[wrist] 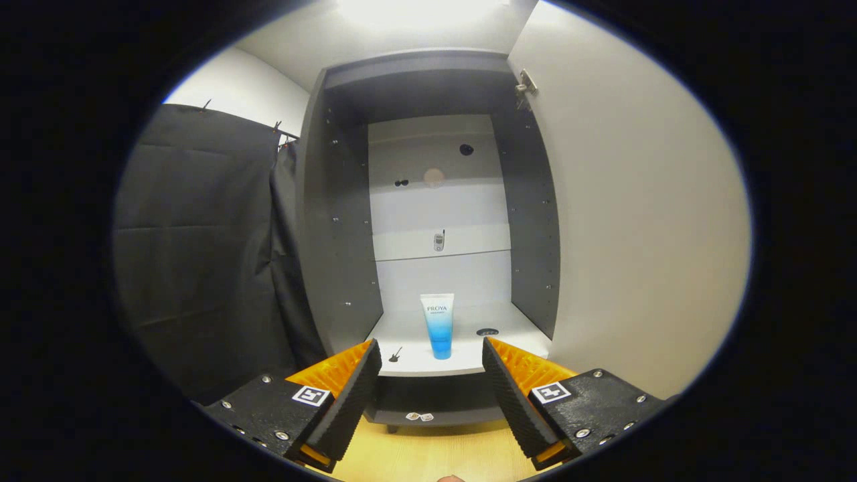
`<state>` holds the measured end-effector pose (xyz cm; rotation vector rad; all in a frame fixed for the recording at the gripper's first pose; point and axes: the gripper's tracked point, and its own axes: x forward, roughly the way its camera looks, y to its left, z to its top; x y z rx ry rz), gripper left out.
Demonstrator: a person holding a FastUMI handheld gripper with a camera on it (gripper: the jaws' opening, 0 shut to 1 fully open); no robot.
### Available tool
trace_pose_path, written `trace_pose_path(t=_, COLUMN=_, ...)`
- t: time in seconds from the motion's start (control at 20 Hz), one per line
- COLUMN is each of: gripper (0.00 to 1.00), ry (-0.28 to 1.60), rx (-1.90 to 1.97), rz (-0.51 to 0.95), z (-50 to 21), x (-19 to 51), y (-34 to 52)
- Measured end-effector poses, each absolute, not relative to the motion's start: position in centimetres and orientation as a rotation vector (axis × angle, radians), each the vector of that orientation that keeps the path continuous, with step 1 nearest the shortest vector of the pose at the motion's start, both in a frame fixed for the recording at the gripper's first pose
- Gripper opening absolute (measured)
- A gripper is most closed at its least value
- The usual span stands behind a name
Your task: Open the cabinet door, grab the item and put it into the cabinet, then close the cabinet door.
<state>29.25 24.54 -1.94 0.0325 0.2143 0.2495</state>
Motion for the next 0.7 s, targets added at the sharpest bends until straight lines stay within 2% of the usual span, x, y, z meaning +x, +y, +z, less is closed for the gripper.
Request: trace_pose_path(t=0.7, gripper=0.93, ry=0.121, rx=-0.005, rz=0.224, z=-0.7, x=15.9, y=19.5)
